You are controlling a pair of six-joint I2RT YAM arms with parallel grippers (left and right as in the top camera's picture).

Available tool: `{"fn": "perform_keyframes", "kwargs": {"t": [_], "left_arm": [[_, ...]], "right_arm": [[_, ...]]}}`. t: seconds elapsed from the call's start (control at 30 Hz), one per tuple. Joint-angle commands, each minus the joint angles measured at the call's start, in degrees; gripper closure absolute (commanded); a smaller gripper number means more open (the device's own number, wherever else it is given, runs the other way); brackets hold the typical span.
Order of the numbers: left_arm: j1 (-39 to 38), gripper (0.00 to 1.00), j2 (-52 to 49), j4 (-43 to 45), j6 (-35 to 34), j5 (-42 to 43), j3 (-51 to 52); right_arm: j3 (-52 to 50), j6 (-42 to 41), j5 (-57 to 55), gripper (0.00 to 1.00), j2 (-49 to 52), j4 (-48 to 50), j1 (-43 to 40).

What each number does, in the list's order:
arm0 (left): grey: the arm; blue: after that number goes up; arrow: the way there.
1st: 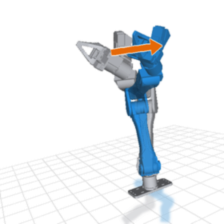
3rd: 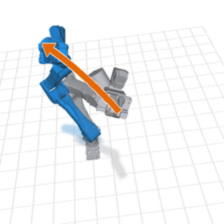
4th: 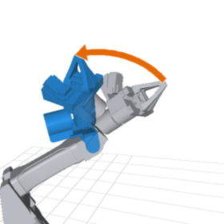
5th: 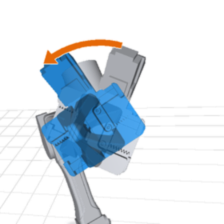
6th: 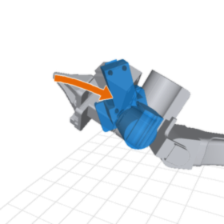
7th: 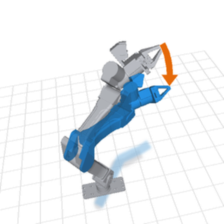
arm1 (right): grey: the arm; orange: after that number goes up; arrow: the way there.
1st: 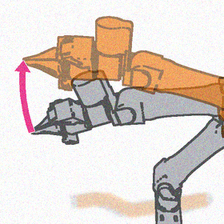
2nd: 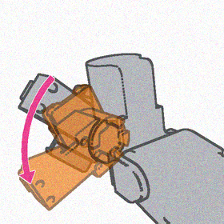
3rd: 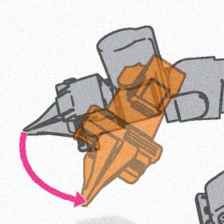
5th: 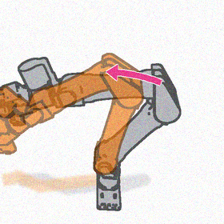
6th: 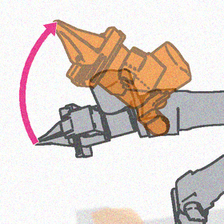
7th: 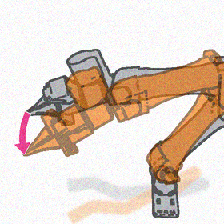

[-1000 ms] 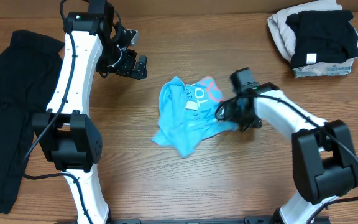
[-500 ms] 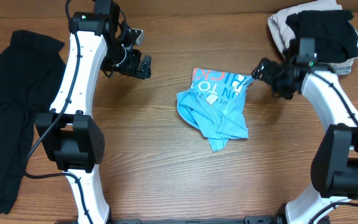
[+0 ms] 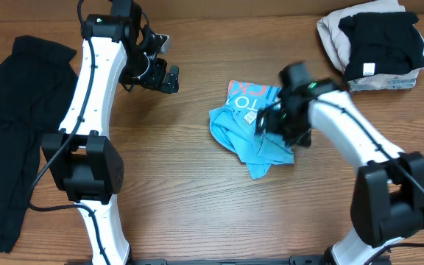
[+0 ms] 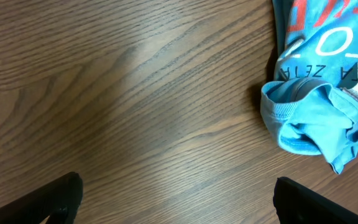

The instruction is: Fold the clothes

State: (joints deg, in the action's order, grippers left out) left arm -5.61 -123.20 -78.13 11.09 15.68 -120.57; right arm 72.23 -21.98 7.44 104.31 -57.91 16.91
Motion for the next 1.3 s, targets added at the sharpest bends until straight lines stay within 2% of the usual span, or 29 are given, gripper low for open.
{"fn": "perform_keyframes", "kwargs": {"t": [0.0,0.1,0.27,0.53,0.6,0.77,0.87,0.93,1.1,1.27], "left_arm": [[0.0,0.0,1.6,0.2,0.9,0.3,0.2],[0.0,0.0,1.6,0.1,0.9,0.3,0.2],[0.0,0.0,1.6,0.2,0.9,0.3,0.2],[0.0,0.0,1.6,-0.3,0.9,0.3,0.2],[-0.1,0.0,1.6,-0.5,0.9,0.3,0.2],[0.0,0.0,1.6,-0.7,0.9,0.3,0.2],[0.0,0.0,1.6,-1.1,0.9,0.4,0.2],[0.0,0.0,1.6,-1.4,0.9,0.4,0.2],[0.0,0.0,1.6,-1.4,0.9,0.4,0.2],[0.0,0.0,1.6,-1.5,0.9,0.4,0.2]], "right_arm": [[-5.5,-5.7,-12.9,0.01,-0.7,2.4,0.5],[-10.0,-10.8,-19.1,0.01,-0.7,4.7,0.3],[-15.0,-12.8,-23.0,0.0,-0.7,8.9,-2.1],[-14.1,-14.2,-25.2,0.0,-0.7,12.9,-15.2],[-11.2,-14.3,-22.0,0.0,-0.7,12.5,-19.6],[-1.0,-11.6,0.2,0.0,-1.4,6.8,-26.9],[0.3,-10.8,10.4,0.0,-3.4,7.7,-27.5],[0.3,-10.8,12.7,0.0,-4.4,7.9,-27.2],[-2.6,-8.1,9.5,0.01,-4.3,7.5,-21.0],[-9.1,-13.4,2.6,0.04,-4.3,12.9,-16.9]]}}
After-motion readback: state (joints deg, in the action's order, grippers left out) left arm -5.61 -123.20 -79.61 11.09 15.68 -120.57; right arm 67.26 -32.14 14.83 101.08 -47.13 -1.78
